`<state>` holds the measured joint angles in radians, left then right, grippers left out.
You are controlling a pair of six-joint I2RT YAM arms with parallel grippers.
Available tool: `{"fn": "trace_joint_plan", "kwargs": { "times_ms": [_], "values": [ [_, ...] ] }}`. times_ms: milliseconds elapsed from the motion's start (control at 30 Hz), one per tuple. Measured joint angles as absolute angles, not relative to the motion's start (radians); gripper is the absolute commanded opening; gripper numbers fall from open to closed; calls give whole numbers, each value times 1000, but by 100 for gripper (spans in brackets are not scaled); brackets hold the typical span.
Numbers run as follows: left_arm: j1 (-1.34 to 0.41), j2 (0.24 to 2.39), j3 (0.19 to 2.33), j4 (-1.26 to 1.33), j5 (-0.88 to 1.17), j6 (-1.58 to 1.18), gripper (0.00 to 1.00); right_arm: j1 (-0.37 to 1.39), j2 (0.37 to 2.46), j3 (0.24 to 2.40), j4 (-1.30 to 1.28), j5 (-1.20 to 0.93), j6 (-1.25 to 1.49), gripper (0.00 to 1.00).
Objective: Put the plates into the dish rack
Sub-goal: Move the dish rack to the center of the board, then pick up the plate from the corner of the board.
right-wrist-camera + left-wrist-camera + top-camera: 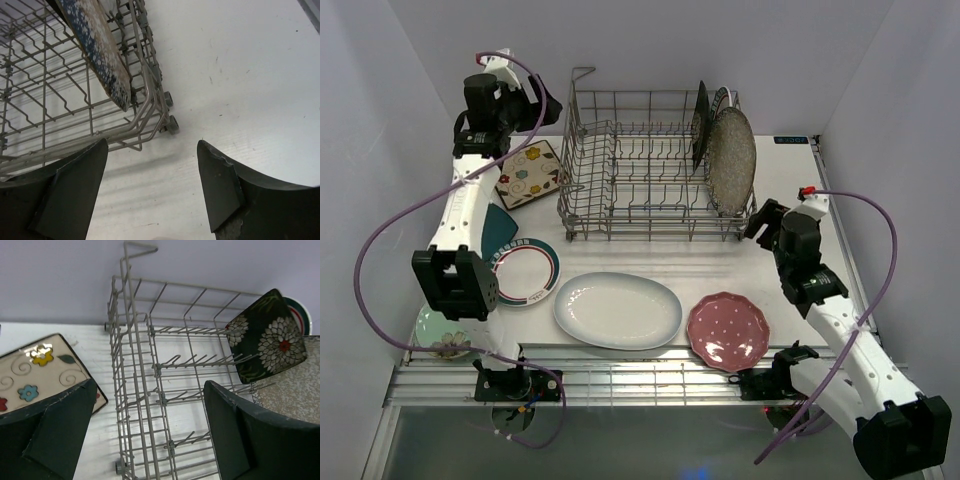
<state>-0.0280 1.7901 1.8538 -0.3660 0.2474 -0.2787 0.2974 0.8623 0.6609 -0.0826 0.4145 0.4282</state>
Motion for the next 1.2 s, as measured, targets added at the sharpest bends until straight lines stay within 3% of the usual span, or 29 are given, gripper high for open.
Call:
{"fn": "trace_joint_plan", "kwargs": {
  "times_ms": [333, 533, 633, 800, 1200],
  "values": [
    [-55, 1396, 1501, -255, 423, -220, 98, 297, 766, 538, -111, 202, 476, 77],
    [-300, 1228, 1327, -214, 461, -127, 98, 298, 767, 476, -109, 105, 491, 77],
    [-450, 1227, 1286, -210, 480, -67, 98, 298, 762, 432, -110, 73, 512, 77],
    [-552, 1267, 1219, -215, 492, 22, 98, 298, 714, 394, -142, 82, 554, 78],
    [-806, 1410, 1118, -234, 450, 215, 98, 299, 480, 377, -268, 296, 645, 77]
  ]
}}
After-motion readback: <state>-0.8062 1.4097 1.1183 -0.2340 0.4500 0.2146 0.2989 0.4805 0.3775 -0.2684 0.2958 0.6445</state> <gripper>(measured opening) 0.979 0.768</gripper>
